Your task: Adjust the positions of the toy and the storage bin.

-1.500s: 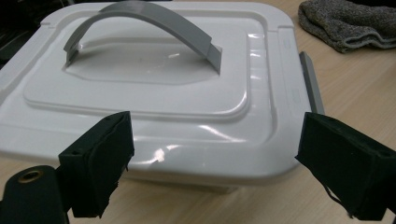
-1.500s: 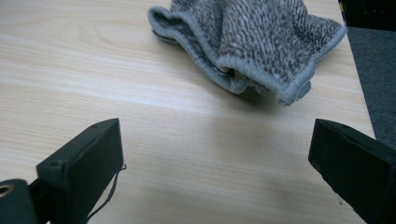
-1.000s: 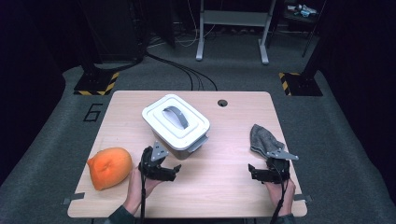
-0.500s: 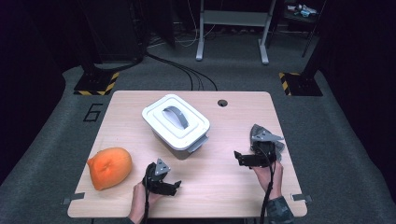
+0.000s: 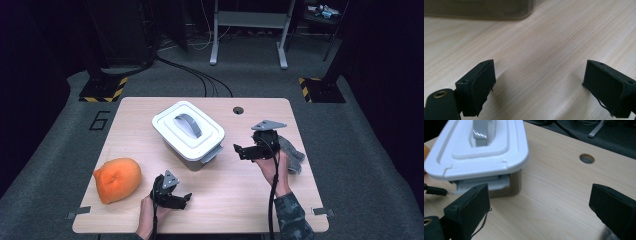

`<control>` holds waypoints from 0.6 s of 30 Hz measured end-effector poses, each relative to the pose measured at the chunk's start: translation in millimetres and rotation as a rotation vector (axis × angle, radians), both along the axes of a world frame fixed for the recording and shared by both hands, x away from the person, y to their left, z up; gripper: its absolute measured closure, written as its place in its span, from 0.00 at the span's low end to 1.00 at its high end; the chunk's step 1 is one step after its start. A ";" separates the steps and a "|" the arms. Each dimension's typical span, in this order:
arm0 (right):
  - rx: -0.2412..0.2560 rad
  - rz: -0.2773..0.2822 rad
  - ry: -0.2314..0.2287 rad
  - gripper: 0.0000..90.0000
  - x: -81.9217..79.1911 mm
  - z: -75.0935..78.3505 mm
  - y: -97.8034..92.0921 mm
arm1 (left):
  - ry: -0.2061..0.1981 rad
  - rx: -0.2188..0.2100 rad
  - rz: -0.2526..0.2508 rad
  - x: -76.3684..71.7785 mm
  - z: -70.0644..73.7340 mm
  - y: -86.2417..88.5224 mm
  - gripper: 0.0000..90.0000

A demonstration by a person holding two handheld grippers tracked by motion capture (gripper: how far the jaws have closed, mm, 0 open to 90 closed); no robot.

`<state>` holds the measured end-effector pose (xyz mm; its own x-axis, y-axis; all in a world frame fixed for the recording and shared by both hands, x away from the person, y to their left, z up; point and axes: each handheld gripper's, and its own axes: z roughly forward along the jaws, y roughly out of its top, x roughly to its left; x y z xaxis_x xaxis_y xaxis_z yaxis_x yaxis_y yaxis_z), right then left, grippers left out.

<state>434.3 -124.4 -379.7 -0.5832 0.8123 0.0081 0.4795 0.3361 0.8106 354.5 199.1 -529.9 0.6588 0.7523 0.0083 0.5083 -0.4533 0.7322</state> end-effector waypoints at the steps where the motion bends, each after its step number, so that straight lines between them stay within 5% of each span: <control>1: -0.003 0.013 0.002 0.03 3.5 2.5 5.7 | 0.003 0.000 -0.003 0.1 0.1 0.2 0.11; 8: -0.038 0.123 0.014 0.08 32.4 8.1 55.5 | -0.002 0.012 -0.012 0.6 0.4 1.1 0.11; 18: -0.055 0.227 0.070 0.34 63.8 0.9 119.0 | 0.004 0.005 -0.017 0.8 0.1 0.7 0.12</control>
<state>498.0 -5.4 -378.7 -0.7502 0.6610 0.0138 0.4409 0.4846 0.7555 355.2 199.8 -529.8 0.6717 0.7407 0.0094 0.5036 -0.4659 0.7275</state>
